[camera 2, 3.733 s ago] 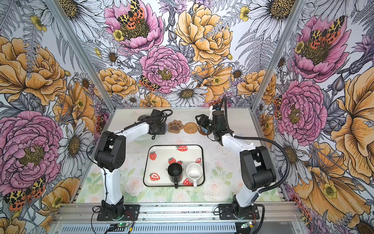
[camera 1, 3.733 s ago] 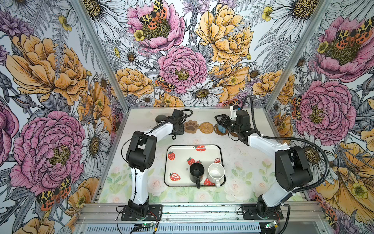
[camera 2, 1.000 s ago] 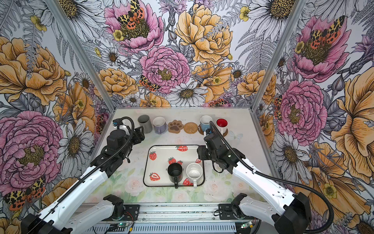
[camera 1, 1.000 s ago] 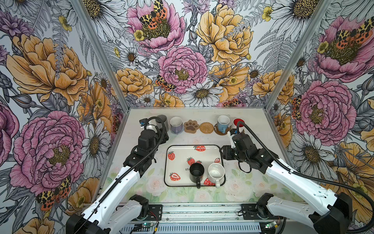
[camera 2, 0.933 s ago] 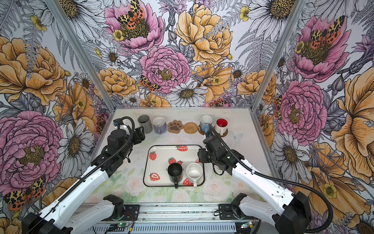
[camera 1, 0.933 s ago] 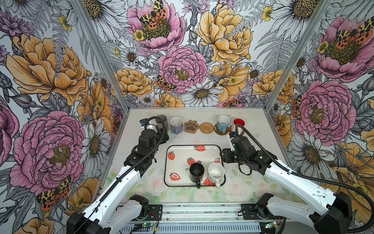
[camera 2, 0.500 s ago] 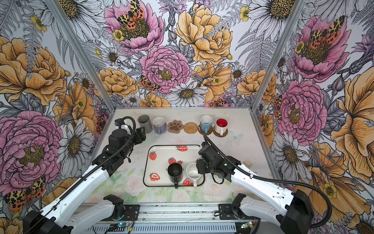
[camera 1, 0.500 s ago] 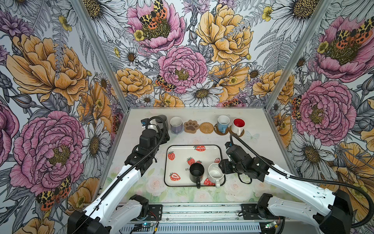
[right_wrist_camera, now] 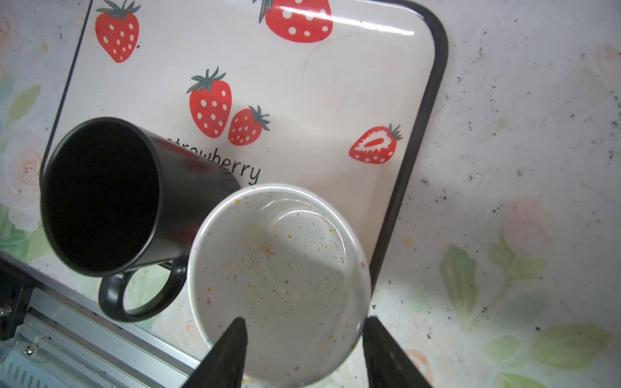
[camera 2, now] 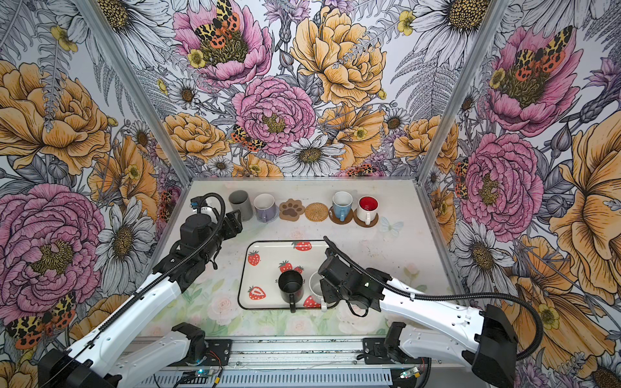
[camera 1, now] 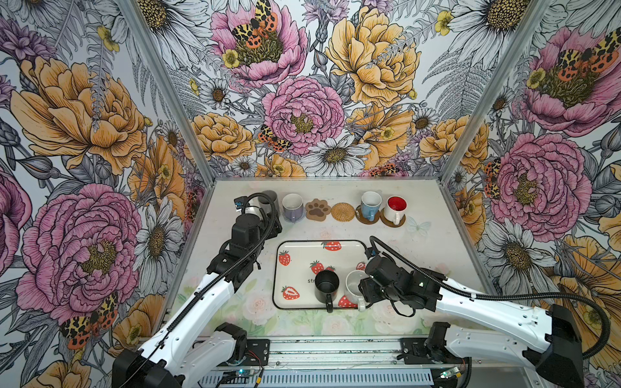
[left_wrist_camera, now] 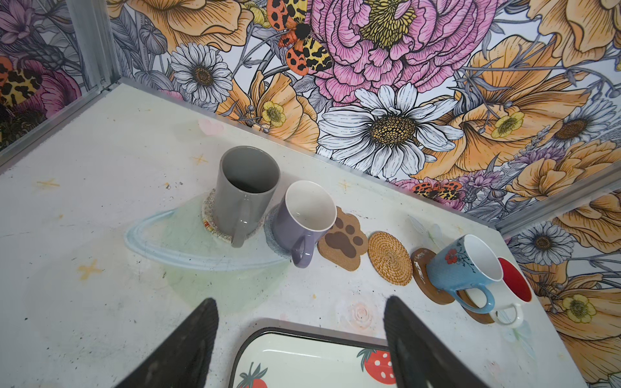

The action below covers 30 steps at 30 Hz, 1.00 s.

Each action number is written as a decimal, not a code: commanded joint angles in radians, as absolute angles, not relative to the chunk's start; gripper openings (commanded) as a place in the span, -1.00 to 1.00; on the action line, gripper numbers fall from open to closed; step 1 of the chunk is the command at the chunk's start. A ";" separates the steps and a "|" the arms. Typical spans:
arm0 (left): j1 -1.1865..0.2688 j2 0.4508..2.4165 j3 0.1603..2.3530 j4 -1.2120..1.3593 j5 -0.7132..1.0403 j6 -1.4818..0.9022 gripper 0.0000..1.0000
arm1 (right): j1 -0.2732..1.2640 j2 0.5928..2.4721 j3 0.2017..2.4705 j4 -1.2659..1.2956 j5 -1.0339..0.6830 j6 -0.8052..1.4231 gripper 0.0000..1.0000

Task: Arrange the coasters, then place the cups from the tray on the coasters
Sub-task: 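Move the right gripper over the white speckled mug on the tray, then lower the right gripper into the white speckled mug and grip it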

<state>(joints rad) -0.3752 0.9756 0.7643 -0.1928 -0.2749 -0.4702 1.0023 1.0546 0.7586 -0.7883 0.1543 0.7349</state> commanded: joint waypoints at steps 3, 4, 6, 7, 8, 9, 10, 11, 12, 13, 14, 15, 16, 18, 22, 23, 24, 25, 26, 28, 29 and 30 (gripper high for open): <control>-0.368 0.973 0.756 -0.170 -0.254 -0.479 0.58 | 1.041 1.030 0.738 -0.811 0.158 0.774 0.16; -0.367 0.974 0.756 -0.169 -0.254 -0.479 0.58 | 1.048 1.022 0.736 -0.813 0.158 0.778 0.15; -0.367 0.975 0.755 -0.167 -0.252 -0.479 0.58 | 1.060 1.006 0.731 -0.816 0.163 0.785 0.16; -0.368 0.974 0.755 -0.166 -0.252 -0.479 0.58 | 1.067 0.998 0.730 -0.817 0.170 0.788 0.16; -0.368 0.974 0.755 -0.166 -0.250 -0.480 0.58 | 1.072 0.990 0.726 -0.817 0.175 0.792 0.16; -0.368 0.976 0.755 -0.164 -0.250 -0.480 0.58 | 1.075 0.983 0.724 -0.818 0.178 0.794 0.15; -0.367 0.976 0.755 -0.164 -0.249 -0.480 0.58 | 1.079 0.978 0.722 -0.817 0.180 0.798 0.15; -0.370 0.976 0.755 -0.164 -0.249 -0.480 0.58 | 1.082 0.972 0.719 -0.818 0.182 0.799 0.16; -0.366 0.976 0.755 -0.164 -0.248 -0.480 0.58 | 1.085 0.967 0.718 -0.818 0.183 0.802 0.16; -0.368 0.976 0.755 -0.164 -0.247 -0.480 0.58 | 1.089 0.963 0.716 -0.818 0.184 0.804 0.16; -0.368 0.976 0.755 -0.164 -0.247 -0.480 0.58 | 1.093 0.960 0.715 -0.818 0.185 0.804 0.15; -0.368 0.976 0.755 -0.164 -0.247 -0.480 0.58 | 1.098 0.958 0.715 -0.818 0.187 0.807 0.15; -0.370 0.975 0.755 -0.165 -0.246 -0.480 0.58 | 1.102 0.956 0.715 -0.818 0.186 0.810 0.15; -0.367 0.976 0.753 -0.166 -0.245 -0.479 0.58 | 1.113 0.959 0.715 -0.818 0.186 0.813 0.16; -0.367 0.976 0.753 -0.164 -0.243 -0.479 0.58 | 1.134 0.978 0.706 -0.817 0.191 0.836 0.16; -0.367 0.976 0.753 -0.164 -0.242 -0.479 0.58 | 1.139 0.980 0.703 -0.818 0.190 0.845 0.16; -0.368 0.976 0.753 -0.164 -0.242 -0.479 0.58 | 1.145 0.980 0.698 -0.817 0.190 0.854 0.16; -0.368 0.976 0.752 -0.161 -0.242 -0.479 0.58 | 1.149 0.979 0.694 -0.817 0.191 0.861 0.16; -0.366 0.976 0.751 -0.160 -0.242 -0.479 0.58 | 1.152 0.979 0.691 -0.816 0.193 0.867 0.16; -0.367 0.977 0.750 -0.156 -0.241 -0.479 0.59 | 1.157 0.976 0.686 -0.815 0.202 0.881 0.16; -0.367 0.979 0.750 -0.157 -0.241 -0.478 0.59 | 1.158 0.977 0.684 -0.815 0.205 0.885 0.16; -0.368 0.981 0.750 -0.156 -0.240 -0.477 0.59 | 1.162 0.980 0.685 -0.815 0.208 0.889 0.16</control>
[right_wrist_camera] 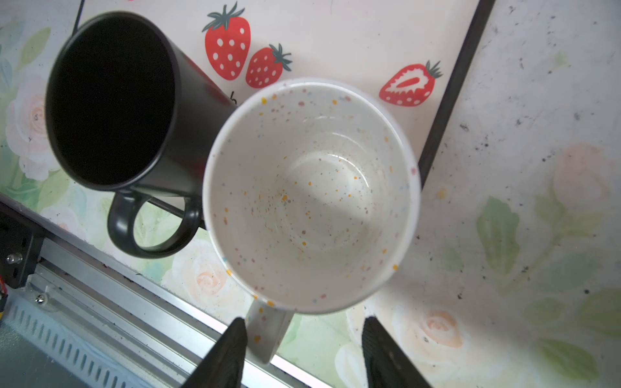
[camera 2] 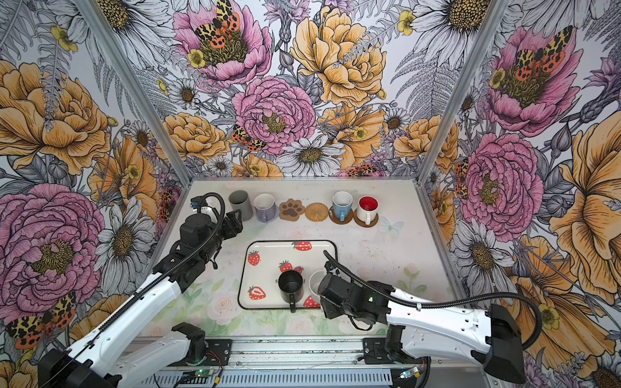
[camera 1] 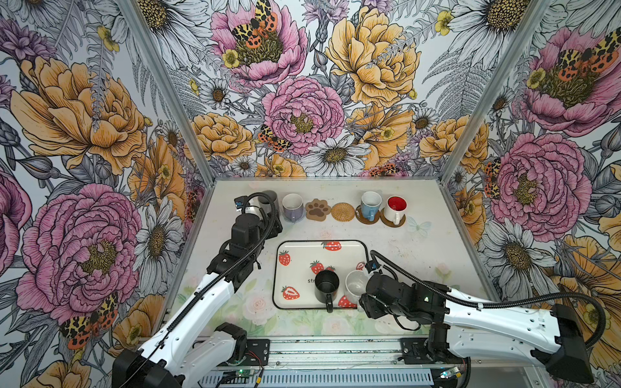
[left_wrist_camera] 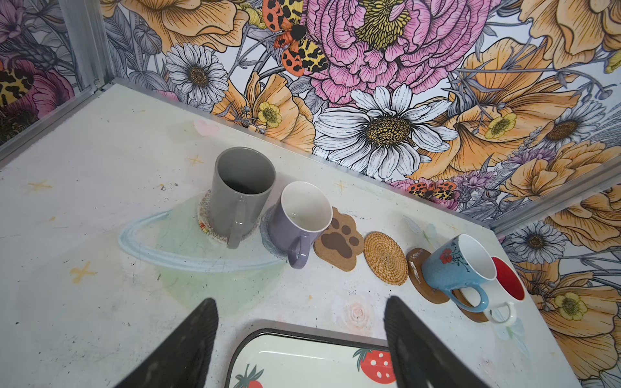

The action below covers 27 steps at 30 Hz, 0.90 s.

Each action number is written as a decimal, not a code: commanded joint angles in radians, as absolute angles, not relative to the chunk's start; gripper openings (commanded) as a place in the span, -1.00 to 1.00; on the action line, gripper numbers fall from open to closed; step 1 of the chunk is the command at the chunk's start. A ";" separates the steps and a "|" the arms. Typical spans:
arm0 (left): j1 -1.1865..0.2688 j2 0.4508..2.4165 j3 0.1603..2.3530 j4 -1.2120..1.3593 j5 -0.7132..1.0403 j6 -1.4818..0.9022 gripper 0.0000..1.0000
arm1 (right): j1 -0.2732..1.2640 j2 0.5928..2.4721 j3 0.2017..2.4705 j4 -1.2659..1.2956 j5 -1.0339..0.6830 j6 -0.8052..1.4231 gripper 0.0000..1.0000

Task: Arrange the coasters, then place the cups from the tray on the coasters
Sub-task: 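Lower the right gripper into the white speckled mug and grip it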

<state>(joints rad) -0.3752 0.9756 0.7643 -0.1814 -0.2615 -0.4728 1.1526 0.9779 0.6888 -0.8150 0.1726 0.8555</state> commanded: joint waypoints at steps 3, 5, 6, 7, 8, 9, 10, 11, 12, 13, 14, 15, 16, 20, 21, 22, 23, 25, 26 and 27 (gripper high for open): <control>-0.367 0.982 0.749 -0.156 -0.240 -0.477 0.59 | 1.167 0.996 0.683 -0.813 0.218 0.903 0.16; -0.366 0.982 0.749 -0.156 -0.241 -0.476 0.59 | 1.173 1.009 0.685 -0.810 0.219 0.906 0.16; -0.367 0.982 0.747 -0.155 -0.241 -0.476 0.59 | 1.176 1.013 0.684 -0.808 0.220 0.908 0.16; -0.368 0.982 0.747 -0.153 -0.240 -0.476 0.59 | 1.178 1.017 0.683 -0.806 0.219 0.908 0.17; -0.366 0.983 0.747 -0.153 -0.241 -0.476 0.59 | 1.181 1.020 0.681 -0.802 0.218 0.910 0.16; -0.365 0.983 0.747 -0.152 -0.238 -0.476 0.59 | 1.182 1.024 0.677 -0.797 0.218 0.912 0.17; -0.366 0.983 0.746 -0.151 -0.238 -0.476 0.59 | 1.183 1.026 0.674 -0.791 0.215 0.915 0.17; -0.366 0.982 0.746 -0.151 -0.237 -0.475 0.59 | 1.184 1.030 0.670 -0.785 0.213 0.918 0.17; -0.366 0.983 0.746 -0.150 -0.237 -0.476 0.59 | 1.184 1.034 0.666 -0.778 0.210 0.920 0.17; -0.366 0.983 0.746 -0.151 -0.236 -0.476 0.59 | 1.185 1.039 0.666 -0.774 0.209 0.920 0.17; -0.365 0.983 0.746 -0.150 -0.236 -0.474 0.59 | 1.186 1.045 0.664 -0.770 0.209 0.921 0.17; -0.364 0.984 0.746 -0.149 -0.237 -0.474 0.59 | 1.187 1.051 0.665 -0.767 0.211 0.920 0.17; -0.364 0.984 0.746 -0.149 -0.237 -0.474 0.59 | 1.186 1.056 0.664 -0.765 0.213 0.920 0.17; -0.362 0.985 0.745 -0.149 -0.234 -0.474 0.59 | 1.186 1.086 0.669 -0.755 0.226 0.923 0.19; -0.362 0.985 0.746 -0.149 -0.233 -0.474 0.59 | 1.186 1.097 0.670 -0.753 0.229 0.925 0.19; -0.362 0.986 0.747 -0.149 -0.232 -0.474 0.59 | 1.187 1.106 0.673 -0.753 0.231 0.925 0.19; -0.361 0.986 0.747 -0.147 -0.232 -0.474 0.59 | 1.187 1.116 0.675 -0.752 0.233 0.925 0.19; -0.362 0.986 0.746 -0.147 -0.232 -0.474 0.59 | 1.186 1.135 0.681 -0.752 0.238 0.923 0.17; -0.360 0.986 0.746 -0.147 -0.233 -0.473 0.59 | 1.186 1.146 0.685 -0.750 0.241 0.921 0.15; -0.361 0.988 0.747 -0.147 -0.233 -0.472 0.59 | 1.186 1.155 0.689 -0.750 0.243 0.918 0.14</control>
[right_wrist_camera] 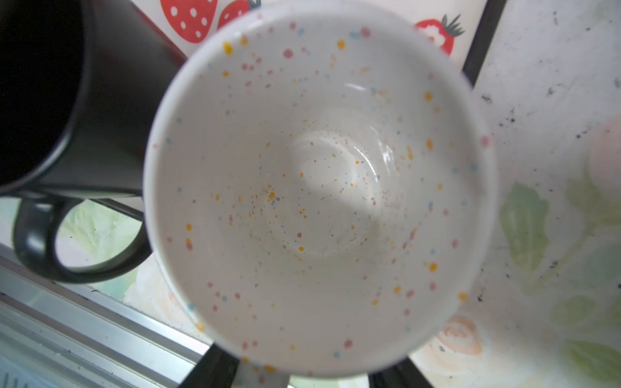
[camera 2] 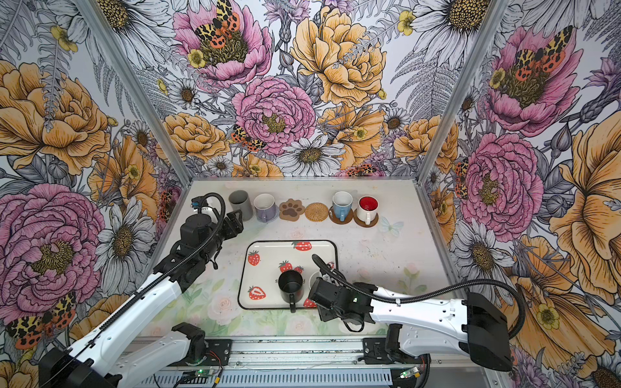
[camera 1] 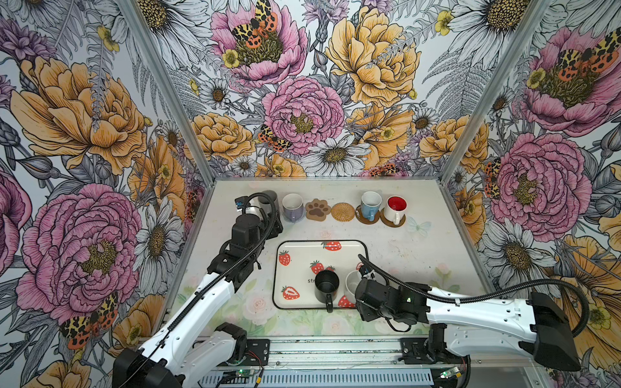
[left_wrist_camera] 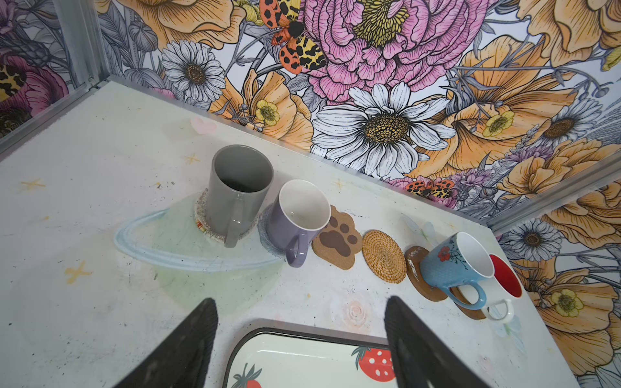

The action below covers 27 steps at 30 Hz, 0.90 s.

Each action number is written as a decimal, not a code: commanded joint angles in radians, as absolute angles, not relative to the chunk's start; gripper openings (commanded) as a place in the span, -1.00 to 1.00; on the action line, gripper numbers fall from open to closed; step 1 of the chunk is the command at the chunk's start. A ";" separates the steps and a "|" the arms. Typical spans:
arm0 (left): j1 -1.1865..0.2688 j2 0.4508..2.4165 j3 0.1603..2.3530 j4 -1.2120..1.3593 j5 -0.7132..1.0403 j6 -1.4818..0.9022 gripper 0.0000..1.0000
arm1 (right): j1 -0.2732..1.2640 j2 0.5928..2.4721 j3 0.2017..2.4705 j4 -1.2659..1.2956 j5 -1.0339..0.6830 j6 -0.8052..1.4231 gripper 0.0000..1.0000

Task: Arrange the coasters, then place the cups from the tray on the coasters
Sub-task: 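Lower the right gripper into the white speckled mug and grip it, then lift the white speckled mug off the tray with the right gripper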

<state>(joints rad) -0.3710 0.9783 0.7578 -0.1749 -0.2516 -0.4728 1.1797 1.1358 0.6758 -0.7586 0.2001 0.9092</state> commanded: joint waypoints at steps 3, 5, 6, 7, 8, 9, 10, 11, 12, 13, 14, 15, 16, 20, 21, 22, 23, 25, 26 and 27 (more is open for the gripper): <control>-0.359 0.990 0.746 -0.147 -0.231 -0.472 0.59 | 1.186 1.178 0.699 -0.749 0.255 0.914 -0.01; -0.357 0.989 0.746 -0.147 -0.231 -0.472 0.60 | 1.185 1.191 0.705 -0.749 0.262 0.910 -0.11; -0.357 0.990 0.745 -0.149 -0.231 -0.473 0.60 | 1.184 1.198 0.708 -0.749 0.265 0.907 -0.16; -0.356 0.990 0.746 -0.149 -0.231 -0.472 0.59 | 1.184 1.202 0.711 -0.749 0.267 0.904 -0.19; -0.356 0.988 0.745 -0.149 -0.230 -0.472 0.59 | 1.185 1.207 0.714 -0.749 0.270 0.902 -0.23; -0.356 0.988 0.744 -0.149 -0.229 -0.474 0.60 | 1.184 1.213 0.717 -0.748 0.271 0.901 -0.24; -0.357 0.988 0.744 -0.149 -0.229 -0.474 0.60 | 1.185 1.216 0.718 -0.747 0.273 0.899 -0.25; -0.354 0.989 0.743 -0.149 -0.229 -0.474 0.59 | 1.184 1.221 0.722 -0.747 0.275 0.898 -0.28; -0.354 0.988 0.742 -0.147 -0.228 -0.475 0.60 | 1.184 1.226 0.723 -0.747 0.275 0.896 -0.31; -0.356 0.988 0.742 -0.147 -0.228 -0.474 0.59 | 1.184 1.229 0.726 -0.747 0.275 0.893 -0.33; -0.354 0.988 0.742 -0.147 -0.228 -0.474 0.59 | 1.185 1.233 0.727 -0.747 0.275 0.891 -0.37; -0.354 0.989 0.742 -0.147 -0.228 -0.474 0.60 | 1.185 1.235 0.729 -0.748 0.276 0.890 -0.40; -0.354 0.988 0.742 -0.147 -0.228 -0.474 0.59 | 1.185 1.237 0.731 -0.748 0.276 0.888 -0.44; -0.354 0.989 0.741 -0.147 -0.228 -0.475 0.59 | 1.185 1.243 0.745 -0.750 0.275 0.856 -0.71; -0.353 0.989 0.741 -0.147 -0.228 -0.475 0.59 | 1.183 1.243 0.750 -0.750 0.275 0.848 -0.82; -0.353 0.989 0.741 -0.149 -0.228 -0.474 0.59 | 1.183 1.242 0.754 -0.750 0.276 0.841 -0.92; -0.352 0.988 0.741 -0.150 -0.228 -0.474 0.60 | 1.181 1.242 0.760 -0.750 0.276 0.833 -1.00; -0.351 0.988 0.739 -0.149 -0.228 -0.475 0.60 | 1.178 1.241 0.769 -0.751 0.278 0.819 -1.00; -0.351 0.985 0.739 -0.150 -0.229 -0.474 0.60 | 1.175 1.241 0.774 -0.750 0.278 0.812 -1.00; -0.352 0.986 0.739 -0.149 -0.229 -0.474 0.60 | 1.172 1.242 0.778 -0.753 0.276 0.809 -1.00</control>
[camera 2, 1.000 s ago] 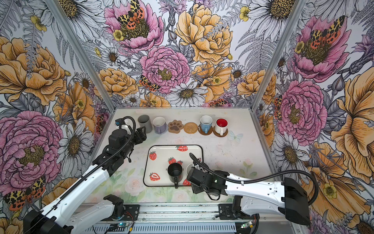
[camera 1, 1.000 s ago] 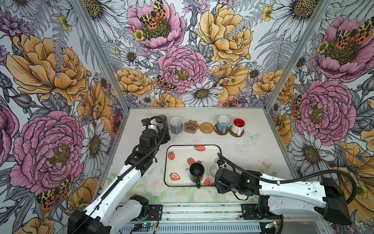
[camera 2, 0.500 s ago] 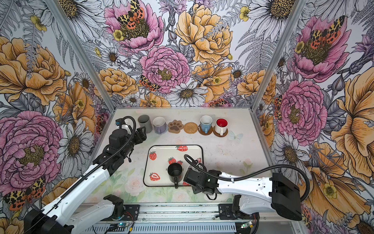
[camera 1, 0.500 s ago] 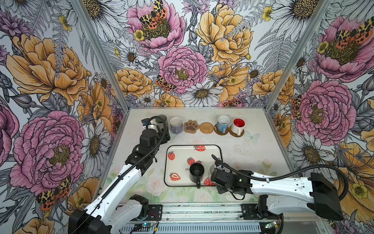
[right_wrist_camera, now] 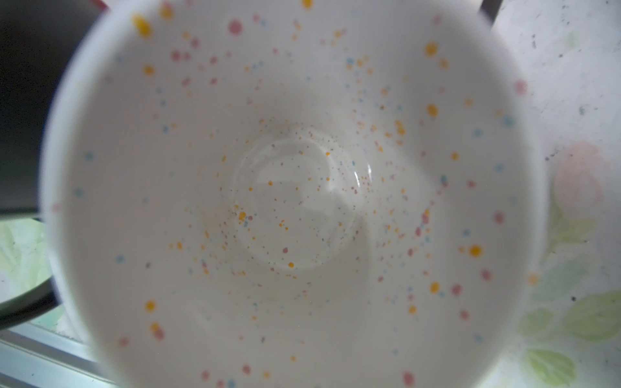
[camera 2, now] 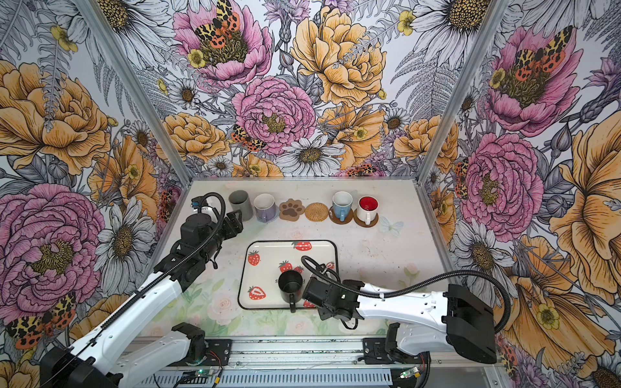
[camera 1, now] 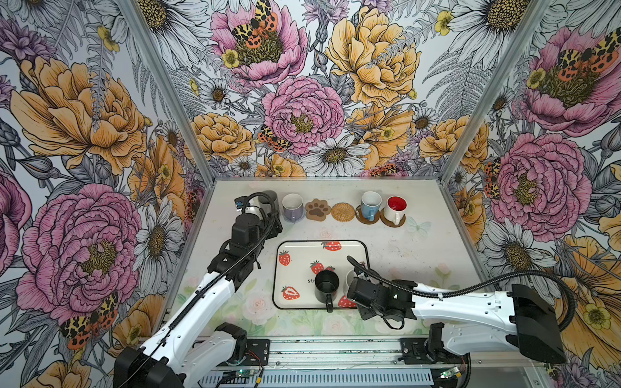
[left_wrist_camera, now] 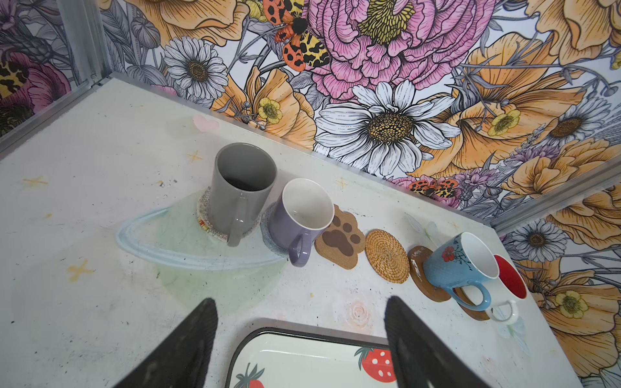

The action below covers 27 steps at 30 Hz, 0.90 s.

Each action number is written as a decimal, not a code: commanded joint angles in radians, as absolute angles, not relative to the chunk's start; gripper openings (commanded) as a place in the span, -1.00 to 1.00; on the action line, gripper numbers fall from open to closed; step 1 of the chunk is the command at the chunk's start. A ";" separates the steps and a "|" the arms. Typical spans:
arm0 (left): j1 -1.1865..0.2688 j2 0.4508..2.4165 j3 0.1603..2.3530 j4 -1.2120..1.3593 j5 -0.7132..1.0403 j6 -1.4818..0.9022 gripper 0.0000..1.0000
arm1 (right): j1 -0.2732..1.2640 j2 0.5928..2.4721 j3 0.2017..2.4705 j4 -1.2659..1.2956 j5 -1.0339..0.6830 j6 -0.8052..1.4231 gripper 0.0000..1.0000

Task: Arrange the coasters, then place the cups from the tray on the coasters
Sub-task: 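Lift the white speckled mug off the tray with the right gripper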

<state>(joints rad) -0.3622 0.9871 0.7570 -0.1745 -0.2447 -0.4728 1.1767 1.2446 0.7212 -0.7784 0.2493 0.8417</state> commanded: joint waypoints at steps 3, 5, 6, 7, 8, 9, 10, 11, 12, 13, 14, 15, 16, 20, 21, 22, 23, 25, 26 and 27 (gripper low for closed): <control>-0.351 0.984 0.738 -0.150 -0.229 -0.472 0.60 | 1.164 1.244 0.794 -0.759 0.272 0.801 -1.00; -0.348 0.984 0.738 -0.150 -0.229 -0.472 0.59 | 1.158 1.244 0.809 -0.766 0.268 0.797 -1.00; -0.348 0.984 0.738 -0.150 -0.230 -0.473 0.59 | 1.156 1.244 0.816 -0.770 0.269 0.794 -1.00; -0.347 0.985 0.736 -0.149 -0.230 -0.473 0.59 | 1.155 1.246 0.827 -0.774 0.270 0.790 -1.00; -0.347 0.986 0.736 -0.149 -0.230 -0.472 0.59 | 1.152 1.248 0.837 -0.779 0.270 0.785 -1.00; -0.347 0.985 0.736 -0.149 -0.230 -0.474 0.59 | 1.152 1.252 0.847 -0.785 0.270 0.779 -1.00; -0.345 0.985 0.735 -0.148 -0.230 -0.472 0.60 | 1.149 1.255 0.859 -0.795 0.272 0.773 -1.00; -0.345 0.984 0.735 -0.147 -0.230 -0.472 0.60 | 1.145 1.262 0.871 -0.807 0.274 0.769 -1.00; -0.345 0.985 0.734 -0.147 -0.230 -0.473 0.60 | 1.141 1.269 0.881 -0.819 0.278 0.766 -1.00; -0.346 0.985 0.733 -0.149 -0.230 -0.473 0.59 | 1.133 1.278 0.893 -0.831 0.281 0.762 -1.00; -0.341 0.984 0.733 -0.149 -0.231 -0.472 0.59 | 1.127 1.284 0.905 -0.842 0.281 0.757 -1.00; -0.342 0.983 0.732 -0.149 -0.230 -0.471 0.59 | 1.122 1.292 0.915 -0.850 0.282 0.749 -1.00; -0.341 0.983 0.731 -0.149 -0.232 -0.471 0.59 | 1.115 1.301 0.932 -0.861 0.283 0.739 -1.00; -0.333 0.981 0.726 -0.147 -0.230 -0.472 0.60 | 1.082 1.337 0.994 -0.917 0.306 0.722 -1.00; -0.331 0.981 0.726 -0.147 -0.230 -0.472 0.60 | 1.073 1.343 1.004 -0.924 0.308 0.718 -1.00; -0.330 0.979 0.724 -0.146 -0.230 -0.471 0.60 | 1.062 1.348 1.012 -0.928 0.309 0.713 -1.00; -0.328 0.979 0.723 -0.146 -0.229 -0.472 0.60 | 1.050 1.354 1.018 -0.930 0.310 0.709 -1.00; -0.323 0.980 0.721 -0.144 -0.227 -0.471 0.60 | 1.029 1.364 1.033 -0.933 0.311 0.701 -1.00; -0.321 0.979 0.719 -0.144 -0.225 -0.472 0.60 | 1.019 1.370 1.040 -0.934 0.313 0.696 -1.00; -0.318 0.979 0.719 -0.144 -0.222 -0.472 0.60 | 1.011 1.375 1.048 -0.934 0.313 0.692 -1.00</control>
<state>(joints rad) -0.3309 0.9867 0.7319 -0.1734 -0.2417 -0.4728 1.0302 1.3712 0.9871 -0.9485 0.2489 0.7155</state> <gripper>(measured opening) 0.800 0.196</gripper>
